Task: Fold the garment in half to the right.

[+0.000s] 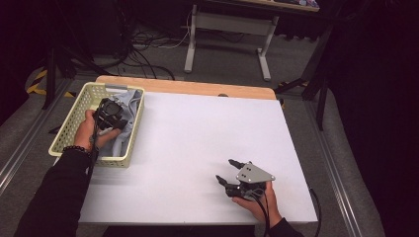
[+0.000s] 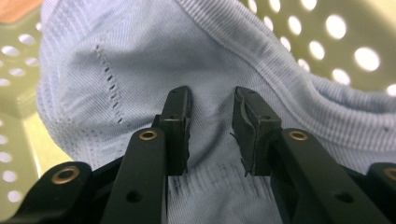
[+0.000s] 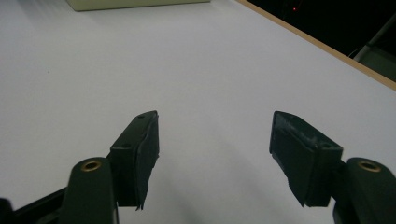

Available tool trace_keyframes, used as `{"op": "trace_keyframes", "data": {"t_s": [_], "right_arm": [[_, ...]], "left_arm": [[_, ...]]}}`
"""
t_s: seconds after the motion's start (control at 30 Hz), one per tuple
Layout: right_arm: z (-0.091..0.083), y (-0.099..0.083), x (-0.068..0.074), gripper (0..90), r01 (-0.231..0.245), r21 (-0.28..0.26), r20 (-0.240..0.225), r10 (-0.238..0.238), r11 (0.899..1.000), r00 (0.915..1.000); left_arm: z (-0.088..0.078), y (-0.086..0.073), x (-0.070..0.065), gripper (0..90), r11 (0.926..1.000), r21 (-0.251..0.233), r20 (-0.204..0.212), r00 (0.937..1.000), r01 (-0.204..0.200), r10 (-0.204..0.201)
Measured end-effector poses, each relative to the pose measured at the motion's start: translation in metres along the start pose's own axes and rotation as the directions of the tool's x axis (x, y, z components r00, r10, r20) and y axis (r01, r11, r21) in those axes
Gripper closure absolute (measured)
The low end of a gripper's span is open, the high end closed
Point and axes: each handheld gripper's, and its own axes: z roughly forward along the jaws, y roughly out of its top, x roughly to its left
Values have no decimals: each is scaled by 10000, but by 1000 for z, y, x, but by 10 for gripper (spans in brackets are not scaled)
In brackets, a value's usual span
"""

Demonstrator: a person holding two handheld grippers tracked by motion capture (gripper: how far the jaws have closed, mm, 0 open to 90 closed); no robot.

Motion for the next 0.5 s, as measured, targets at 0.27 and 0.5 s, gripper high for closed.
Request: {"op": "trace_keyframes", "data": {"t_s": [0.27, 0.5], "right_arm": [[-6, -2, -5, 322, -212, -228, 176, 216, 9995, 9996], [-6, -3, -4, 317, -163, -152, 185, 166, 9998, 9997]], "left_arm": [[5, 0, -3, 696, 9994, 294, -55, 9998, -175, 177], [4, 0, -2, 697, 9996, 271, -20, 10000, -89, 90]]}}
